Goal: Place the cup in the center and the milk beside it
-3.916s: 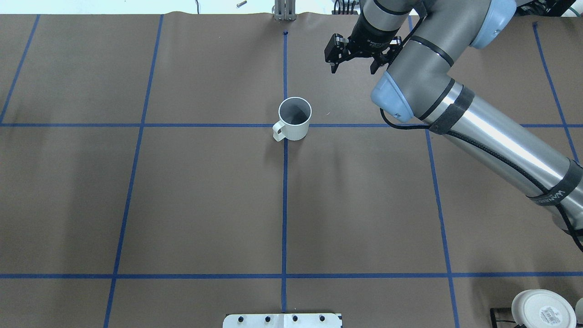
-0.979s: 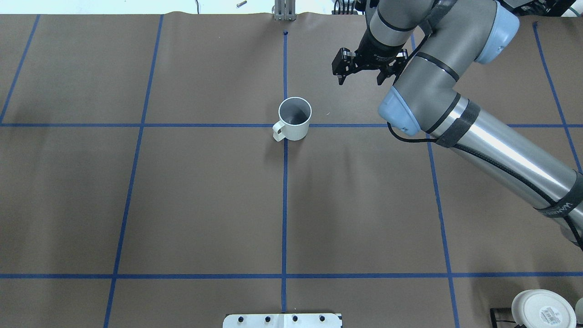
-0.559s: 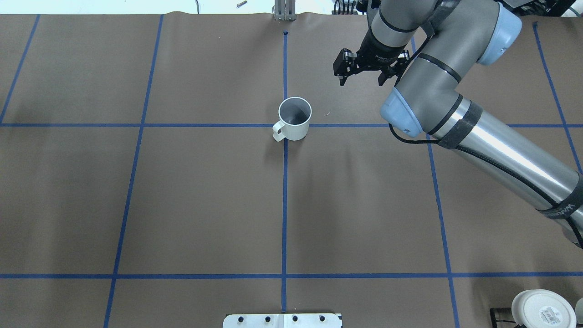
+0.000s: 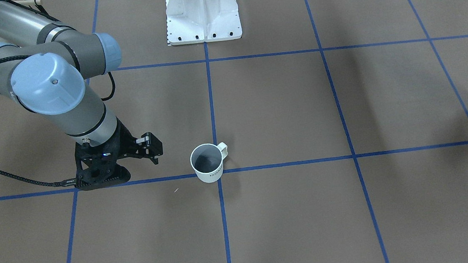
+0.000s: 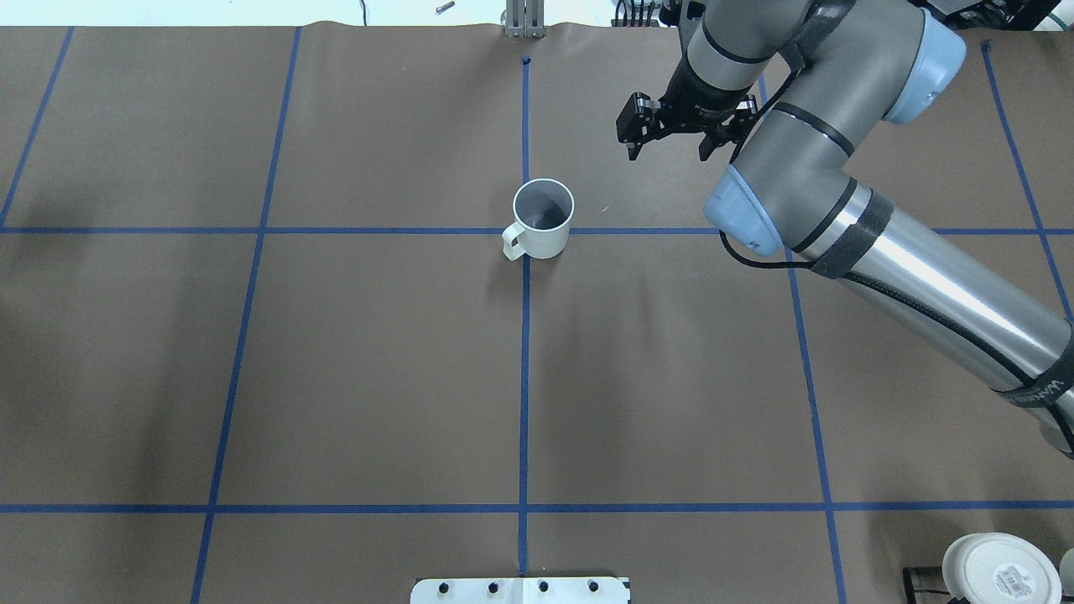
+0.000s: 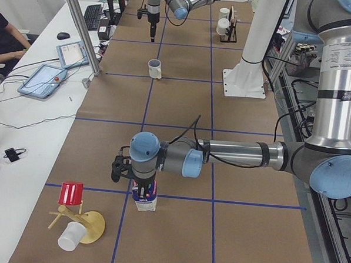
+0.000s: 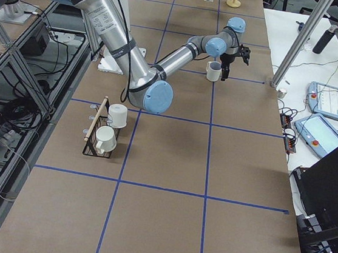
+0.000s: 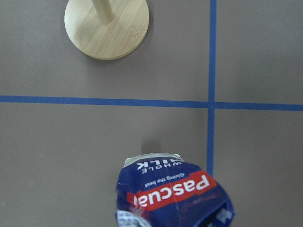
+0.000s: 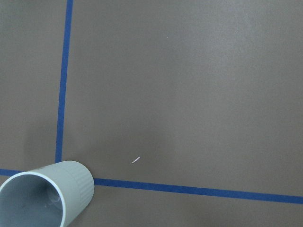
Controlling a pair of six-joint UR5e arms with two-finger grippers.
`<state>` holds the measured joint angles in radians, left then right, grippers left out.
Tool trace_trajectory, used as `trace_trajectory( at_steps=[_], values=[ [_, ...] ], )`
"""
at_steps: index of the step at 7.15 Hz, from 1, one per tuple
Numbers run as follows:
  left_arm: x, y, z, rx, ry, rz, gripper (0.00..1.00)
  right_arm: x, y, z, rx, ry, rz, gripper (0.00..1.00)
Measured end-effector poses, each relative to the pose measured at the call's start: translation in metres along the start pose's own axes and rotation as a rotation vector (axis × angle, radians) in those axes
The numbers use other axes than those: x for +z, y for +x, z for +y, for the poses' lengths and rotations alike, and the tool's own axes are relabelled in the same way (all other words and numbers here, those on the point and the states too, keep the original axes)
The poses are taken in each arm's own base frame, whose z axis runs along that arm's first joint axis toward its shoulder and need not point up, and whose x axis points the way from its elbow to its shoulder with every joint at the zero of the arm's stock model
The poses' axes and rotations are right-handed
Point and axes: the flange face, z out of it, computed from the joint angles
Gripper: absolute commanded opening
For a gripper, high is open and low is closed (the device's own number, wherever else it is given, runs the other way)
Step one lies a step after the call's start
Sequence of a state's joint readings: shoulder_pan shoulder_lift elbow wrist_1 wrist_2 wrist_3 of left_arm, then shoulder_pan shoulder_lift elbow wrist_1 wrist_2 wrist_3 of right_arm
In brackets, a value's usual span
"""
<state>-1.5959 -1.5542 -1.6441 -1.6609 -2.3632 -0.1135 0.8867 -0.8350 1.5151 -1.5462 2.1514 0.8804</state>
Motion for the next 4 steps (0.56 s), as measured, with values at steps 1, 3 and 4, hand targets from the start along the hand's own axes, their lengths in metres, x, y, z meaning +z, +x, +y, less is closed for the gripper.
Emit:
trace_trajectory(
  at_steps=[1,3,4],
  values=[
    [-0.024,0.031,-0.026,-0.001,0.005,0.0,0.0,-0.001,0.002,0.003,0.002,0.002,-0.002,1.0],
    [-0.066,0.131,-0.094,0.01,-0.023,-0.048,0.0,-0.007,0.013,0.015,0.006,0.01,-0.01,1.0],
    [-0.073,0.201,-0.119,0.01,-0.043,-0.084,0.0,-0.009,0.017,0.019,0.005,0.013,-0.013,1.0]
  ],
)
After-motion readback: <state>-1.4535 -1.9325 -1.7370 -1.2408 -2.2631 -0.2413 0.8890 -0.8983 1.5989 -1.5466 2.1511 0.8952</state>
